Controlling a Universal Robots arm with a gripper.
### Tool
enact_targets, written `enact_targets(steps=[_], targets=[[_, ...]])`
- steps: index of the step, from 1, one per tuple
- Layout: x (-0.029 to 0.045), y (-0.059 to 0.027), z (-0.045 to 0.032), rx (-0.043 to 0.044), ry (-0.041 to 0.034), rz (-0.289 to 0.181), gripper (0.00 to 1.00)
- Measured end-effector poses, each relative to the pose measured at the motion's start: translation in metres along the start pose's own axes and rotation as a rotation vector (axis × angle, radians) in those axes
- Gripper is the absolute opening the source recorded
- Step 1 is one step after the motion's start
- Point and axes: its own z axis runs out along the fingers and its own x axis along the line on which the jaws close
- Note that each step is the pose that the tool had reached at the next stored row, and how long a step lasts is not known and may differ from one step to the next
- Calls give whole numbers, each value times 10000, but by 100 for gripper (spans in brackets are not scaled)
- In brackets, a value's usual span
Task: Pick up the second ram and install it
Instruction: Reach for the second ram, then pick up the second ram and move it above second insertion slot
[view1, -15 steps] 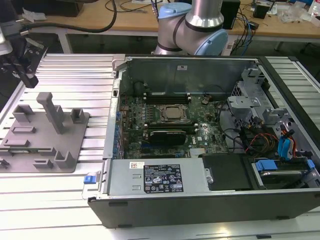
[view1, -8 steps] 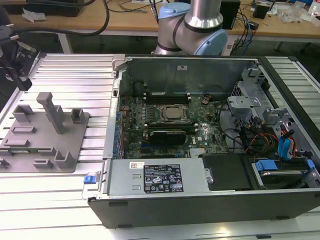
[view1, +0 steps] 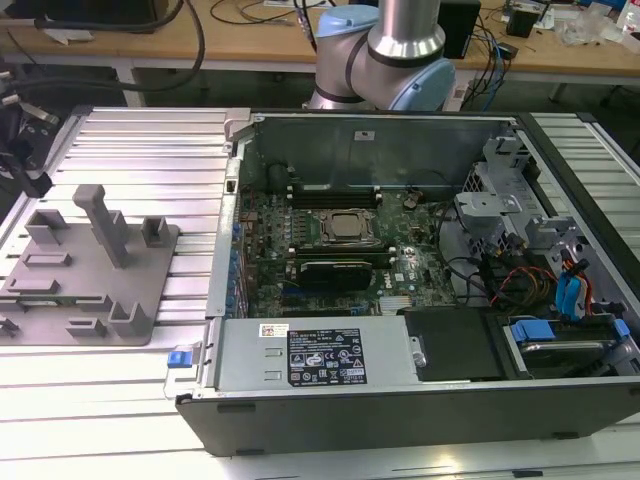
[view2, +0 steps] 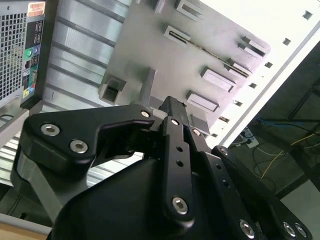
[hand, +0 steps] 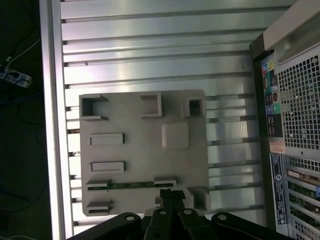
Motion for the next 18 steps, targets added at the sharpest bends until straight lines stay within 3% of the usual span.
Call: enact_targets(steps=[2,4,12,18], targets=[[27,-15,25,7,25,0,8],[75,-33,76,85,132,3,8],[104,-81,220,104,308,11,8],[106,-83,237,105,321,11,8]])
